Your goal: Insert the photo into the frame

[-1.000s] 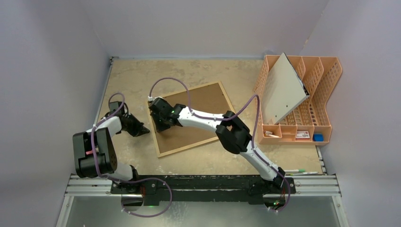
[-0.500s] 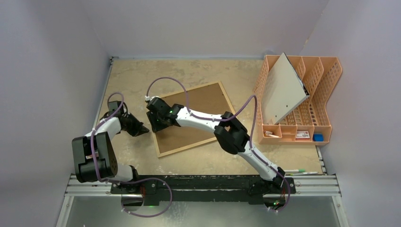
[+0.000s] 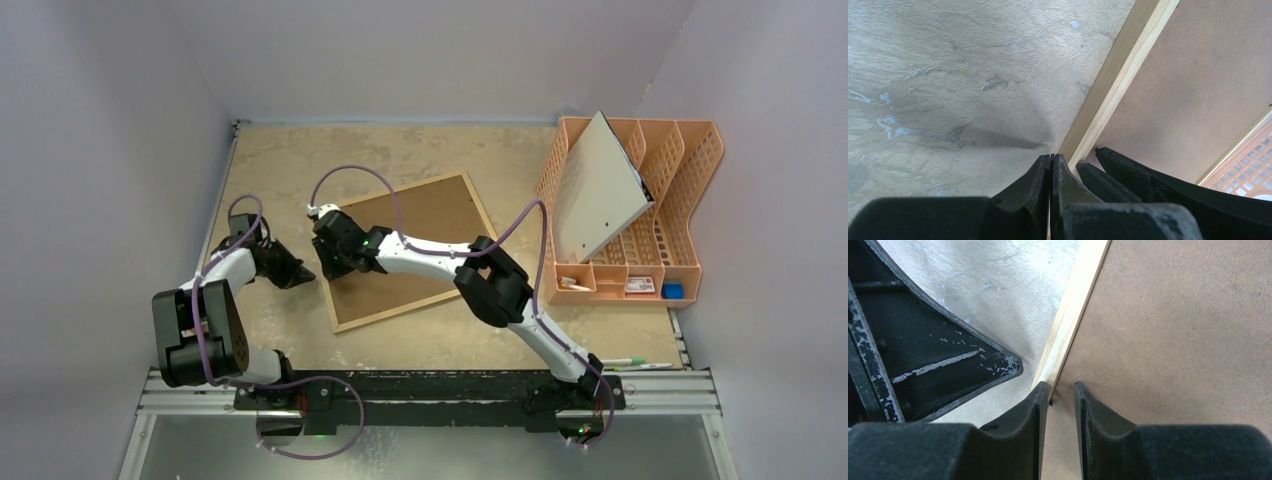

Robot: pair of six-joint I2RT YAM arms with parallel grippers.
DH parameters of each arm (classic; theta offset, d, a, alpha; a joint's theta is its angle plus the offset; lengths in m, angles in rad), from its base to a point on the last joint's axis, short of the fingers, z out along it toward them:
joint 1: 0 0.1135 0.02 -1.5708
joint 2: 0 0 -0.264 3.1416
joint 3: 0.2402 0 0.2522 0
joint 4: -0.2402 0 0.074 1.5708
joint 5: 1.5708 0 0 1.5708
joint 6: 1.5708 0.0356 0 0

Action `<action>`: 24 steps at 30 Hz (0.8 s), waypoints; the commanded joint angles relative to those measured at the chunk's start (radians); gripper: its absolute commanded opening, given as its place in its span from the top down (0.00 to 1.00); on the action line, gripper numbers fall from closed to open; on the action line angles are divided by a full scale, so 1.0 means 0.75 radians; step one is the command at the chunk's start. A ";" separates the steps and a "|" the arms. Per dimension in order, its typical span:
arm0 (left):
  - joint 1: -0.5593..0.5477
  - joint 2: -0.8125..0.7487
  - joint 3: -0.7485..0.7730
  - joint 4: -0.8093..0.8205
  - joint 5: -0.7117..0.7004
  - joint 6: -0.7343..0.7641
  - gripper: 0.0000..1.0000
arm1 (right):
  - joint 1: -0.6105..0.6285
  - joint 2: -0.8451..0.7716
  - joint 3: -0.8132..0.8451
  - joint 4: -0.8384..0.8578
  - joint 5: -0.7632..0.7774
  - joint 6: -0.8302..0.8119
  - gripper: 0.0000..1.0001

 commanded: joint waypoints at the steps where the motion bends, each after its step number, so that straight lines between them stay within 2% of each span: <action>1: -0.001 -0.003 0.004 0.001 0.000 0.034 0.97 | -0.003 0.172 -0.222 -0.285 0.083 -0.142 0.71; 9: 0.003 0.008 0.015 0.011 0.019 0.041 0.96 | -0.004 0.084 -0.269 -0.292 0.117 -0.201 0.69; 13: 0.005 0.021 0.026 0.044 0.094 0.059 0.90 | -0.003 0.047 -0.250 -0.291 0.154 -0.203 0.69; 18: 0.006 0.065 0.028 0.127 0.234 0.077 0.76 | -0.008 -0.028 -0.238 -0.272 0.166 -0.185 0.68; 21: 0.005 0.134 0.031 0.125 0.272 0.105 0.74 | -0.008 -0.044 -0.223 -0.266 0.136 -0.173 0.65; 24: 0.005 0.171 0.032 0.092 0.230 0.129 0.75 | -0.007 -0.017 -0.201 -0.274 0.113 -0.166 0.62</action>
